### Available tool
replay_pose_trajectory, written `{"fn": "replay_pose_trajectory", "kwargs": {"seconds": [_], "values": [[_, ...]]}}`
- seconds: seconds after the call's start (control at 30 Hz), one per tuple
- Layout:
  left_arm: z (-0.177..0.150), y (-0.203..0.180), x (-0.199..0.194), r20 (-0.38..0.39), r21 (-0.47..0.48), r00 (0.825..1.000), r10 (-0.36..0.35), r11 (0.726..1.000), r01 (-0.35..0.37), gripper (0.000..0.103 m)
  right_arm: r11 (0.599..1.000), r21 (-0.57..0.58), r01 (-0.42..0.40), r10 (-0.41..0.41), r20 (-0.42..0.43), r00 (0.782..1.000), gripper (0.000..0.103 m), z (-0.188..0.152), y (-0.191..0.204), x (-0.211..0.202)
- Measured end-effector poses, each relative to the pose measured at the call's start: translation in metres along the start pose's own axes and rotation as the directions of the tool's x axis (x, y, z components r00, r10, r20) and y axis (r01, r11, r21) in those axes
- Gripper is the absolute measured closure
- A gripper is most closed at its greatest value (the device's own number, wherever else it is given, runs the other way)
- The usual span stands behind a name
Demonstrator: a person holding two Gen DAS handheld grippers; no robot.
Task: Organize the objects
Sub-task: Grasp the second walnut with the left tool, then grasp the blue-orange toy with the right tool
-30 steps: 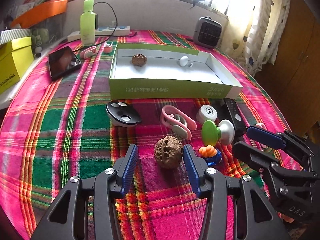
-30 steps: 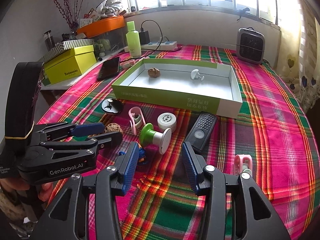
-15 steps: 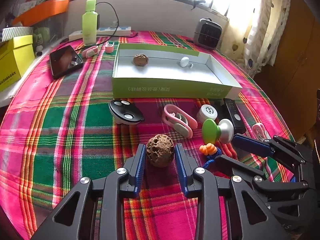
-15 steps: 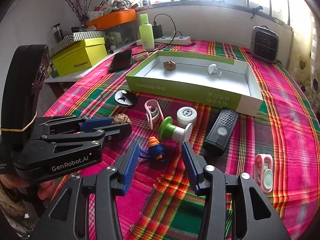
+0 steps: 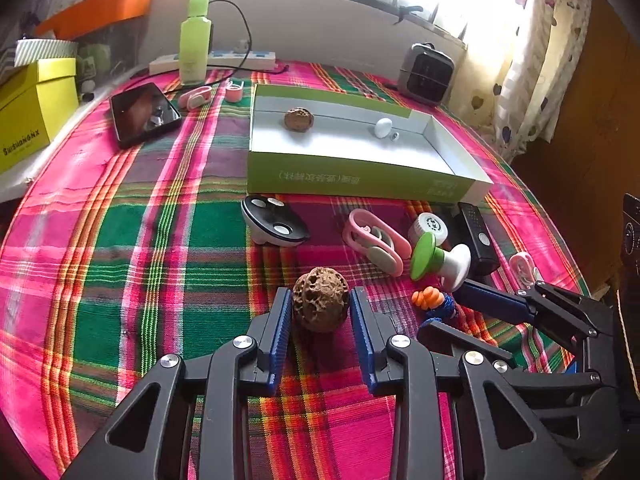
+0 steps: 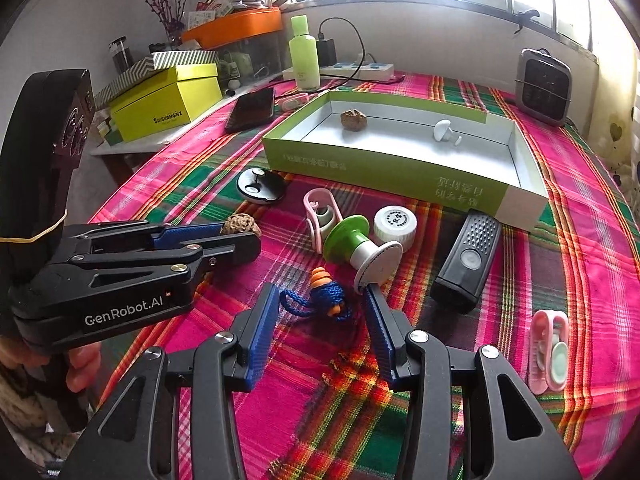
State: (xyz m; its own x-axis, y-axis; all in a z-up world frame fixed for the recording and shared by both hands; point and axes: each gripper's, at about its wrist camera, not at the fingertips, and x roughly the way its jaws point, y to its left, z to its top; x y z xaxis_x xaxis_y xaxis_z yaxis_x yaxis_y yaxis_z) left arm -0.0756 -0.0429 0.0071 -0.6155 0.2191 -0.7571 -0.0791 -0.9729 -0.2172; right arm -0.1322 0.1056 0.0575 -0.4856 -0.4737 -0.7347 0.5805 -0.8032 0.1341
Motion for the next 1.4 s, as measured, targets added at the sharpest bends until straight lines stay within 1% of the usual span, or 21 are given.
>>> {"fn": "replay_pose_trajectory", "kwargs": {"seconds": [0.03,0.13,0.5,0.57,0.63,0.97,1.4], "values": [[-0.0001,-0.0003,-0.0001,0.001,0.004,1.0,0.001,1.0,-0.001,0.075,1.0,0.003,-0.001,0.001,-0.007,1.0,0.063,0.0003,0.0001,0.0019],[-0.0002,-0.0002,0.0001,0.003,0.007,1.0,0.003,1.0,-0.003,0.075,1.0,0.004,-0.012,0.012,-0.019,1.0,0.064,0.001,0.001,0.0044],[0.0007,0.0002,0.0007,0.003,0.005,1.0,0.0,1.0,0.0,0.075,1.0,-0.025,0.018,-0.019,-0.044,0.999,0.065,0.0048,0.0061,0.01],[0.0007,0.0002,0.0007,0.003,0.004,1.0,0.001,1.0,-0.001,0.075,0.999,-0.022,0.036,-0.037,-0.043,0.998,0.076,0.0052,0.0048,0.0103],[0.0008,0.0002,0.0006,0.003,0.009,1.0,0.004,1.0,-0.004,0.075,0.999,-0.014,0.04,-0.041,-0.044,0.998,0.08,0.0056,0.002,0.0102],[0.0024,-0.0014,0.0011,0.004,0.016,1.0,0.01,1.0,-0.01,0.075,0.999,-0.019,0.042,-0.043,-0.044,0.998,0.083,0.0059,0.0022,0.0104],[0.0008,-0.0016,-0.0004,0.004,0.018,1.0,0.007,1.0,-0.007,0.076,1.0,-0.005,0.015,-0.015,-0.04,0.999,0.084,0.0034,0.0014,0.0077]]}}
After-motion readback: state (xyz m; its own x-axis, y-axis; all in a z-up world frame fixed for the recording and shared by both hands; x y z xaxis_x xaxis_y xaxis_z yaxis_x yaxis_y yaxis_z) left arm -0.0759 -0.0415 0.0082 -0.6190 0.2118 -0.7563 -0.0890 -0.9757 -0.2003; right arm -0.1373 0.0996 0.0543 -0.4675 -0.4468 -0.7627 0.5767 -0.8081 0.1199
